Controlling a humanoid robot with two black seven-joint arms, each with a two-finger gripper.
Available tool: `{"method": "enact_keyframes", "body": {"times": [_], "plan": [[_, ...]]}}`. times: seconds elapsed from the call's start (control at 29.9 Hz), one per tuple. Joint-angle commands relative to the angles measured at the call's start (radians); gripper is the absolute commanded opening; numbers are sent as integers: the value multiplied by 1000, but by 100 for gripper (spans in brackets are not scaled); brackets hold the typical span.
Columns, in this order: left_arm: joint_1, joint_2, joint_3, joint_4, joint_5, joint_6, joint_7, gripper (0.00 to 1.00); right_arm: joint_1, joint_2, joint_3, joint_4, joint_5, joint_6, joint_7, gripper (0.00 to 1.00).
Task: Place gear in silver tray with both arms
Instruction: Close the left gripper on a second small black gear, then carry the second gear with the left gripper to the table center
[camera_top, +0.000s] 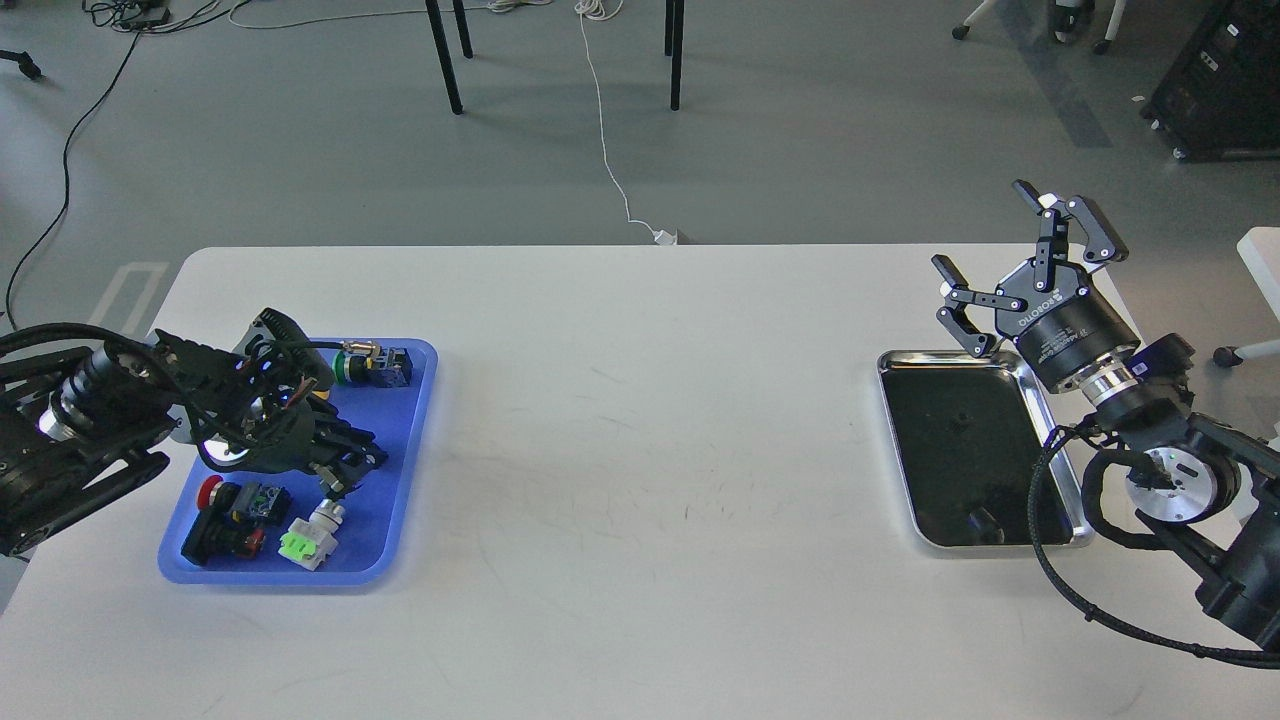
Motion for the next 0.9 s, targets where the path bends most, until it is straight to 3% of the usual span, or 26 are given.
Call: {"method": "enact_keyframes", "body": {"times": [0.0, 0.43, 0.7, 0.87], "plan": [[1, 0, 1, 2, 0, -1, 0, 12, 0, 2, 0, 0, -1, 0, 0, 99], [-50, 6, -12, -23, 0, -2, 0, 12, 0, 2, 2, 0, 0, 0, 0, 99], [-145, 60, -12, -203, 0, -21, 0, 12, 0, 2, 0, 0, -1, 0, 0, 99], [-216, 46, -15, -338, 0, -87, 0, 13, 0, 2, 2, 0, 0, 0, 0, 99]]}}
